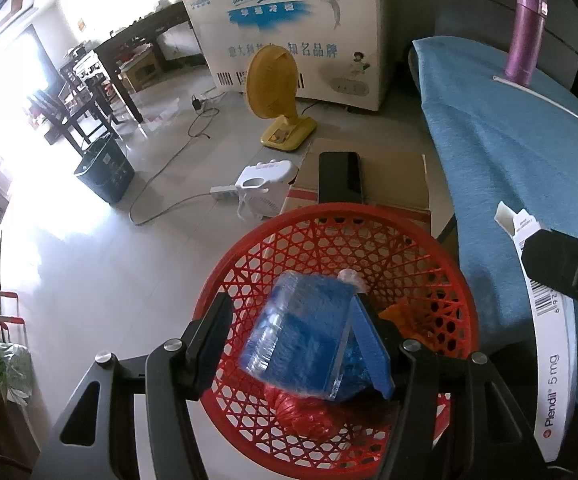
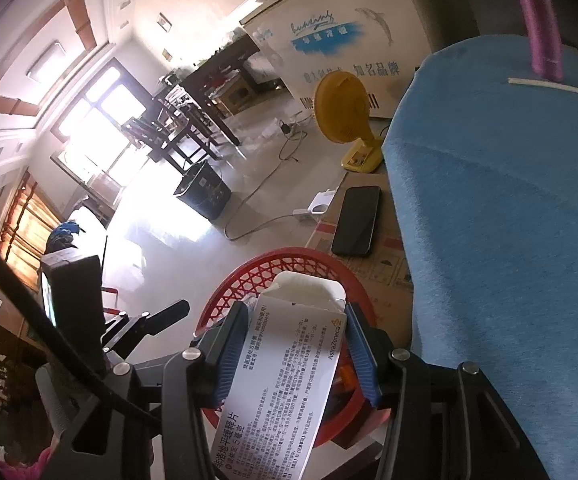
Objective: Collect trash
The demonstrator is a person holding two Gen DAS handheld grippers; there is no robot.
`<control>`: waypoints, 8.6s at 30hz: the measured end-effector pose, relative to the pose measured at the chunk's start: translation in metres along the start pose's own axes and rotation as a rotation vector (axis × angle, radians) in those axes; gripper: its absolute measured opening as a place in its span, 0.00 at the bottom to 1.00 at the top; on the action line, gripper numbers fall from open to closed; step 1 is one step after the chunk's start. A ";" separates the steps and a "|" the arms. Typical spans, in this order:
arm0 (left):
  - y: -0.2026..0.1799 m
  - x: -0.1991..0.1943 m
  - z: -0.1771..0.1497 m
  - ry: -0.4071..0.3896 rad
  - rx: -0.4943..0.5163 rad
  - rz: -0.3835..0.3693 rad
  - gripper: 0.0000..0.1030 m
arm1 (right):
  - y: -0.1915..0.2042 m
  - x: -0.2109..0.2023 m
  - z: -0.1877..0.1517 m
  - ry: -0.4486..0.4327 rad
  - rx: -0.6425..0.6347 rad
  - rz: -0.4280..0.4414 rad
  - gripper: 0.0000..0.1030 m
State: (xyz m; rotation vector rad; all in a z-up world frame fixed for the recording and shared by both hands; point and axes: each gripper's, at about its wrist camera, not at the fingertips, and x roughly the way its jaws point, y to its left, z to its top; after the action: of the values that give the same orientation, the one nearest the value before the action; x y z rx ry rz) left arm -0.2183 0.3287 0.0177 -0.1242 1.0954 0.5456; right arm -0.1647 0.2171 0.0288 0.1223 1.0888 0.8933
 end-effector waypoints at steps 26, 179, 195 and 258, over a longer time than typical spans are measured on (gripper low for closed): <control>0.023 0.004 -0.014 0.065 -0.049 -0.087 0.62 | -0.004 0.013 -0.002 0.015 0.026 0.027 0.53; -0.260 -0.232 0.004 -0.458 0.473 -0.266 0.83 | -0.132 -0.360 -0.076 -0.673 0.190 -0.568 0.62; -0.257 -0.227 0.002 -0.448 0.471 -0.266 0.83 | -0.130 -0.356 -0.074 -0.660 0.194 -0.569 0.62; -0.225 -0.207 0.009 -0.425 0.414 -0.281 0.83 | -0.099 -0.320 -0.056 -0.594 0.115 -0.582 0.62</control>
State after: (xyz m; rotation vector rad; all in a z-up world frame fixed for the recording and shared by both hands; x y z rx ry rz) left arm -0.1743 0.0631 0.1638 0.1913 0.7377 0.0759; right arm -0.2052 -0.0842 0.1811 0.1442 0.5619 0.2355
